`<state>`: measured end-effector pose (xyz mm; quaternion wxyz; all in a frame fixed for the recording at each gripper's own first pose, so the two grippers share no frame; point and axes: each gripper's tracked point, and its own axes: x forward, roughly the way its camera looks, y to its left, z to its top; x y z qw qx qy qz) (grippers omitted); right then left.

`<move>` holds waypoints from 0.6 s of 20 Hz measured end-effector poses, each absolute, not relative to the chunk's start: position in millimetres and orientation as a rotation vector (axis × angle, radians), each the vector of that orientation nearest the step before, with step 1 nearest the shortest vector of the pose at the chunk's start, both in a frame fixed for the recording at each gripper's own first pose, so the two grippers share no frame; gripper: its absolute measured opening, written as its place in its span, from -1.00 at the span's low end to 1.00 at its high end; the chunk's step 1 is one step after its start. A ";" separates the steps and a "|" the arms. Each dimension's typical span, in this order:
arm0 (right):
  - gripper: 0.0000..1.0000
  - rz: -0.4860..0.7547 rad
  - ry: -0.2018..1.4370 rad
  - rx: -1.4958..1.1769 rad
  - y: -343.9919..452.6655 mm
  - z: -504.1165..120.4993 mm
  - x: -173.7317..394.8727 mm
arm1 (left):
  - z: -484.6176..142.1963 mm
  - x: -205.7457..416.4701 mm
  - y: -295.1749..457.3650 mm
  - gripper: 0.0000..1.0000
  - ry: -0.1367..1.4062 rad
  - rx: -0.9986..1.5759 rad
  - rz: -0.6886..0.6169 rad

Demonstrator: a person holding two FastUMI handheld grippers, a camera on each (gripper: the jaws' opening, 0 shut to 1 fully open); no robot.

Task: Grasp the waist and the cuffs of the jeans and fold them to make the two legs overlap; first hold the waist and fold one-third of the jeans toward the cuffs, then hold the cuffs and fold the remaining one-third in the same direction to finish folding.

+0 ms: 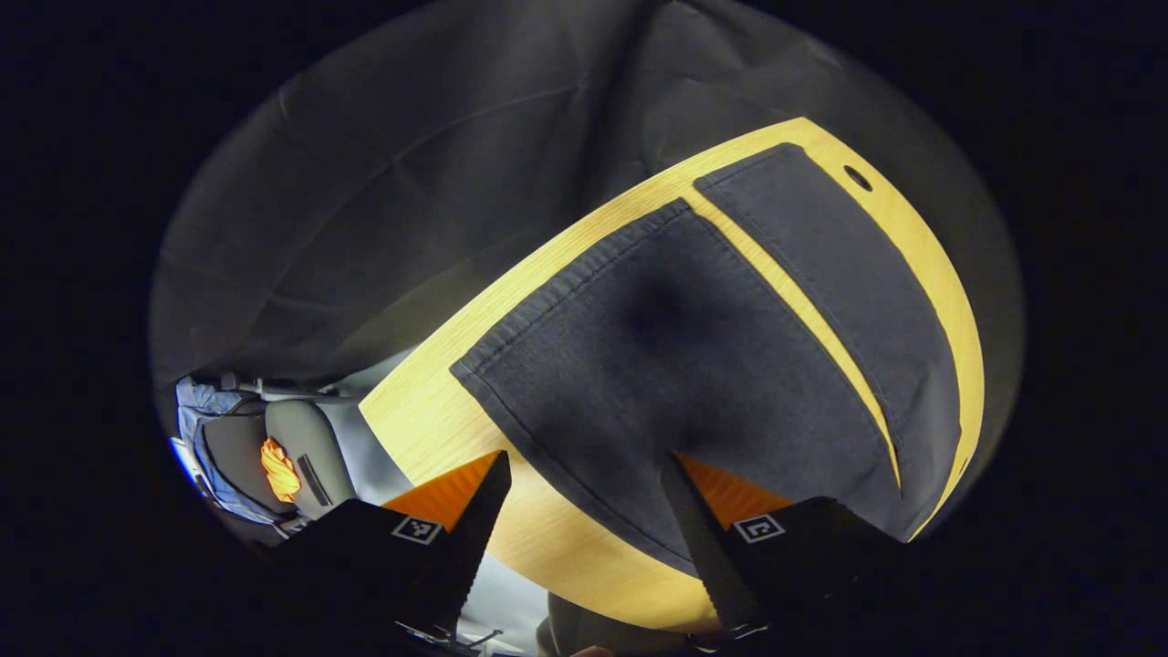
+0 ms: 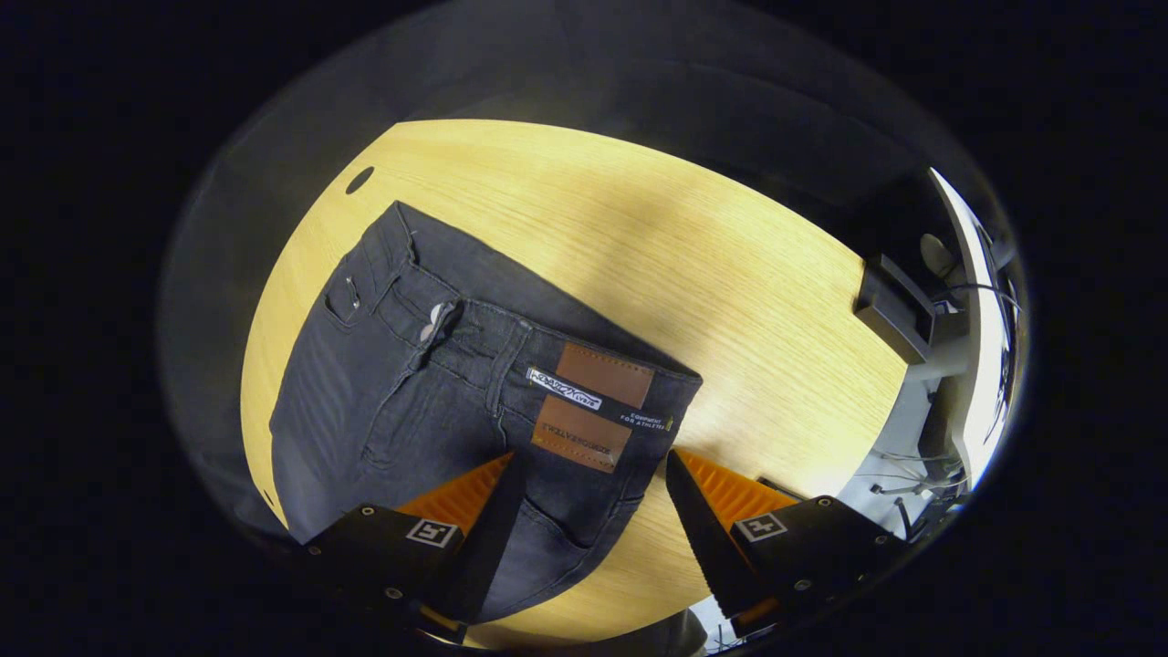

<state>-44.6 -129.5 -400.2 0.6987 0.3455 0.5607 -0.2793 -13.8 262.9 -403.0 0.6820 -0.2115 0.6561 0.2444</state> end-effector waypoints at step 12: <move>0.70 -0.686 1.335 0.710 -134.0 -404.8 -46.3 | -428.3 -6.2 299.5 0.77 1.472 -0.654 0.653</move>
